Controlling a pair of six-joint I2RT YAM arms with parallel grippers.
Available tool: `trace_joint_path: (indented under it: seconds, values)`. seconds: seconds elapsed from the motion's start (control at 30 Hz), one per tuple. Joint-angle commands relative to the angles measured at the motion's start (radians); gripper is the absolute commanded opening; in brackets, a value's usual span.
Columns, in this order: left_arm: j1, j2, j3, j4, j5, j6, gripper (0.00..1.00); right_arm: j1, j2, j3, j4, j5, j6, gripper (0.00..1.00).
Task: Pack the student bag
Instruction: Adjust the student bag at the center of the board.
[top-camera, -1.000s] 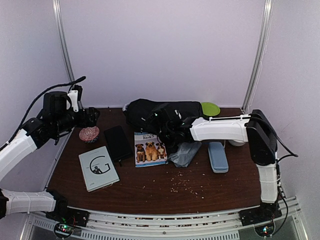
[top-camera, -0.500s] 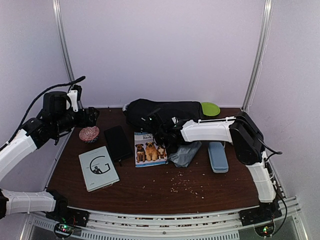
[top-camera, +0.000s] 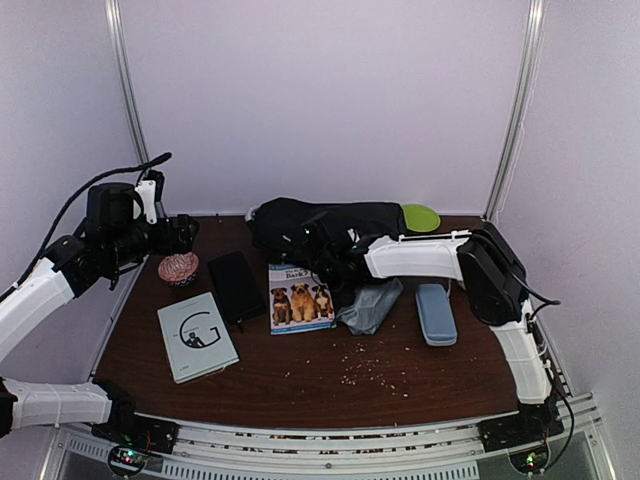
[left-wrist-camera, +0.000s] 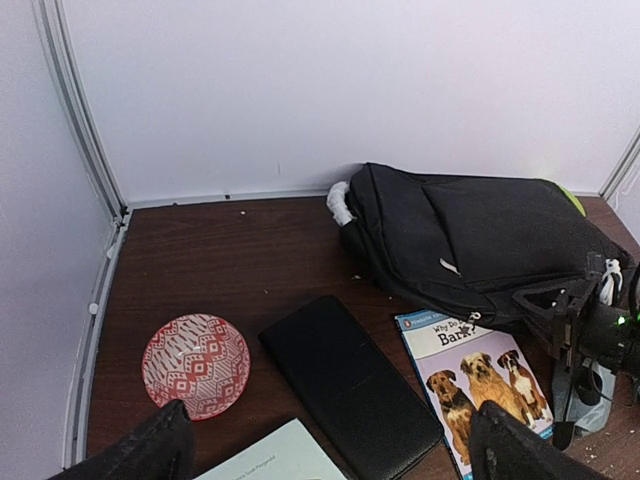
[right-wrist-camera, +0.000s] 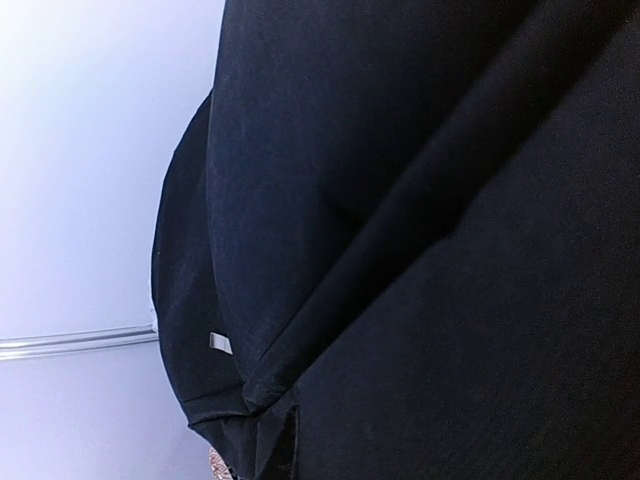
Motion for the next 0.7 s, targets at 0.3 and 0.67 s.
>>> trace_joint_path:
  seconds: [0.3,0.67]
  values:
    - [0.006,0.014,0.026,0.012,-0.005,0.005,0.98,-0.024,-0.352,-0.174,-0.010,-0.204,-0.254,0.00]
    - [0.007,0.033,0.021,0.028,0.045,0.038,0.98,-0.054,-0.606,-0.553,0.049,-0.343,-0.390,0.00]
